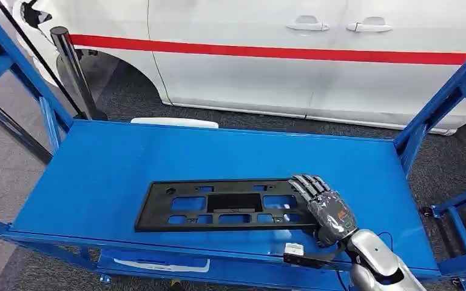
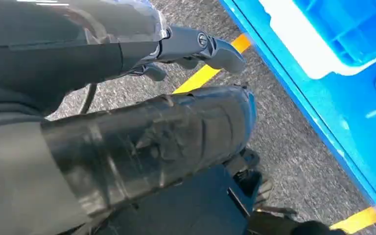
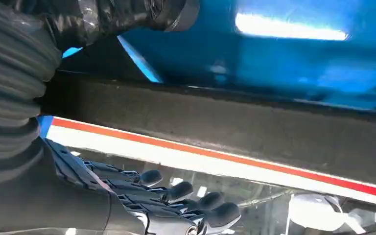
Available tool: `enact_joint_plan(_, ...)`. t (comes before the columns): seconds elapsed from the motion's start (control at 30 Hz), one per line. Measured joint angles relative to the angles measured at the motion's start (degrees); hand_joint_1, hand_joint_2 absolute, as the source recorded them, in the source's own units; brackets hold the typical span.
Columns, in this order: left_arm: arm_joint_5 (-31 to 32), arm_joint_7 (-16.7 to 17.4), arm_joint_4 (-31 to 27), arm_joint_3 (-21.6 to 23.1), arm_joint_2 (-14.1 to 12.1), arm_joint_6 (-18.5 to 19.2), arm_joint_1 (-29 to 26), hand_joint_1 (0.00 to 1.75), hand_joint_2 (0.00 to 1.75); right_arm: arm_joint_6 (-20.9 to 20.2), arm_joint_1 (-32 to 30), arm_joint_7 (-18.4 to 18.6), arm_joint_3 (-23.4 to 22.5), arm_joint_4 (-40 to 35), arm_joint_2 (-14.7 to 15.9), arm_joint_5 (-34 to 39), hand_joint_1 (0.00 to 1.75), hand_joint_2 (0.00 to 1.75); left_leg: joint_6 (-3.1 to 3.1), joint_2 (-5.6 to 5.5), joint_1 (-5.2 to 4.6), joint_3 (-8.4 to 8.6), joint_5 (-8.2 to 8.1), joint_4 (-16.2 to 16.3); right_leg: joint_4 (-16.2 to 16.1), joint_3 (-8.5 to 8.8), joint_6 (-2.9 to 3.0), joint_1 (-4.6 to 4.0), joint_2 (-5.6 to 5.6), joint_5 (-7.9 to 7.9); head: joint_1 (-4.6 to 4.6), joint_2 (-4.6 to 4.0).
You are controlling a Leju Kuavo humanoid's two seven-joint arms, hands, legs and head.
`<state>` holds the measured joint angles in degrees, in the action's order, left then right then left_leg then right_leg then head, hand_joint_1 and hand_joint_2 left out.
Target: Take the parts from the cabinet and place them on the table.
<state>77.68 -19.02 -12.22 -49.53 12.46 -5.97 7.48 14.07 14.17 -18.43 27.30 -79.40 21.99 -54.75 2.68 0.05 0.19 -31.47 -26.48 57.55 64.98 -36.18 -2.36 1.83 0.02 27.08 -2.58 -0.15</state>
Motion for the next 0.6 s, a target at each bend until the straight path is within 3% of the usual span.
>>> enact_joint_plan(0.03, 0.00, 0.00, 0.00, 0.09, 0.00, 0.02, 0.07, 0.00, 0.00, -0.41, 0.90, -0.20, 0.39, 0.63, -0.22, 0.11, 0.09, 1.75, -0.36, 0.00, -0.01, -0.11, -0.29, 0.46, -4.33, 2.02, -0.09, 0.22, -0.01, -1.23, -0.02, 0.00)
enact_joint_plan(0.07, 0.02, 0.00, 0.00, 0.15, 0.00, 0.02, 0.21, 0.00, 0.00, -0.68, 1.80, -0.26, 0.85, 1.44, -0.59, 0.15, 0.09, 1.75, -0.90, -0.06, -0.34, -0.55, -0.65, 1.05, -5.18, 2.30, 0.22, -0.45, 0.11, -0.25, -0.04, 0.00)
enact_joint_plan(0.1, 0.02, 0.02, 0.00, 0.28, 0.02, 0.02, 0.35, 0.00, 0.00, -0.70, 2.22, -0.26, 1.11, 1.77, -0.85, 0.24, 0.09, 1.75, -1.13, -0.08, -0.32, -0.67, -0.64, 1.05, -5.04, 2.06, 0.88, -0.34, 0.20, -0.45, 0.07, 0.00)
enact_joint_plan(0.13, 0.04, 0.02, 0.00, 0.44, 0.02, 0.04, 0.36, 0.00, 0.00, -0.85, 2.55, -0.33, 1.39, 2.09, -1.05, 0.24, 0.12, 1.75, -1.42, -0.09, -0.17, -0.63, -0.54, 0.98, -5.01, 1.99, 1.15, -0.56, 0.23, -0.47, 0.02, 0.00)
enact_joint_plan(0.17, 0.04, 0.04, 0.00, 0.55, 0.02, 0.04, 0.38, 0.00, 0.00, -1.05, 2.86, -0.41, 1.66, 2.40, -1.31, 0.24, 0.33, 1.75, -1.66, -0.08, -0.15, -0.57, -0.49, 0.88, -4.99, 1.97, 1.54, -0.62, 0.23, -0.45, 0.04, 0.00)
enact_joint_plan(0.2, 0.04, 0.07, 0.00, 0.59, 0.02, 0.04, 0.40, 0.00, 0.00, -1.20, 3.34, -0.46, 1.90, 2.86, -1.59, 0.28, 1.26, 1.75, -2.03, -0.10, 0.02, -0.64, -0.70, 1.02, -5.29, 2.06, 2.01, -0.51, 0.21, -0.67, 0.00, 0.00)
enact_joint_plan(0.23, 0.04, 0.09, 0.00, 0.61, 0.02, 0.07, 0.40, 0.00, 0.00, -1.38, 3.83, -0.48, 2.12, 3.17, -1.81, 0.30, 1.64, 1.75, -2.41, -0.08, 0.19, -0.72, -1.25, 1.70, -5.48, 2.19, 2.41, -0.40, 0.07, -0.84, 0.02, 0.00)
enact_joint_plan(0.27, 0.04, 0.09, 0.00, 0.63, 0.02, 0.09, 0.43, 0.00, 0.00, -1.53, 4.20, -0.48, 2.32, 3.61, -1.99, 0.37, 1.71, 1.75, -2.59, -0.10, 0.21, -1.54, -2.80, 3.57, -5.50, 2.13, 2.70, -0.43, 0.07, -0.86, 0.04, 0.00)
enact_joint_plan(0.33, 0.04, 0.09, 0.00, 0.70, 0.02, 0.15, 0.47, 0.00, 0.00, -2.10, 4.50, -0.48, 3.01, 4.69, -2.23, 0.70, 1.75, 1.75, -2.83, -0.09, 0.28, -5.55, -7.42, 12.25, -5.50, 1.88, 3.10, -0.64, -0.07, -0.95, 0.07, 0.00)
enact_joint_plan(0.37, 0.02, 0.11, 0.00, 0.72, 0.02, 0.15, 0.40, 0.00, 0.00, -2.23, 4.67, -0.50, 3.21, 5.33, -2.36, 0.87, 1.75, 1.75, -2.86, -0.09, 0.29, -7.59, -8.97, 16.57, -5.48, 1.76, 3.18, -0.76, -0.07, -0.99, 0.07, 0.00)
enact_joint_plan(0.4, 0.00, 0.13, 0.00, 0.74, 0.02, 0.15, 0.30, 0.00, 0.00, -2.21, 4.74, -0.59, 3.41, 5.87, -2.47, 1.18, 1.75, 1.75, -2.83, -0.09, 0.29, -8.56, -9.10, 18.62, -5.48, 1.72, 3.24, -0.86, -0.05, -1.03, 0.07, 0.00)
enact_joint_plan(0.43, -0.02, 0.15, 0.00, 0.74, 0.02, 0.15, 0.22, 0.00, 0.00, -2.01, 4.74, -0.63, 3.61, 6.34, -2.51, 1.27, 1.75, 1.75, -2.68, -0.10, 0.28, -8.18, -7.95, 17.90, -5.48, 1.74, 3.25, -0.92, 0.01, -1.04, 0.07, 0.00)
enact_joint_plan(0.47, -0.02, 0.15, 0.00, 0.74, 0.00, 0.15, 0.24, 0.00, 0.00, -1.70, 4.83, -0.72, 3.69, 6.60, -2.53, 1.31, 1.75, 1.75, -2.45, -0.10, 0.27, -6.55, -5.77, 14.56, -5.46, 1.80, 3.24, -0.97, 0.06, -1.04, 0.07, 0.00)
enact_joint_plan(0.53, -0.04, 0.15, 0.00, 0.79, 0.00, 0.13, 0.37, 0.00, 0.00, -1.16, 5.06, -0.74, 3.82, 6.95, -2.60, 1.44, 1.75, 1.75, -1.73, -0.09, 0.17, -1.30, -1.22, 4.49, -5.46, 2.09, 3.18, -0.99, 0.07, -1.06, 0.07, 0.00)
enact_joint_plan(0.57, -0.11, 0.15, 0.00, 0.83, 0.00, 0.04, 0.47, 0.00, 0.00, -1.07, 5.16, -0.74, 3.95, 7.06, -2.60, 1.44, 1.75, 1.75, -1.50, -0.09, -0.03, -0.07, -1.53, 1.39, -5.39, 2.09, 2.94, -1.20, 0.02, -1.07, 0.04, 0.00)
enact_joint_plan(0.6, -0.11, 0.15, 0.00, 0.87, 0.00, -0.02, 0.56, 0.00, 0.00, -1.03, 5.28, -0.70, 3.98, 7.15, -2.60, 1.51, 1.75, 1.75, -1.47, -0.06, -0.19, -0.04, -1.42, 1.05, -5.43, 2.02, 2.47, -1.29, 0.05, -1.10, 0.02, 0.00)
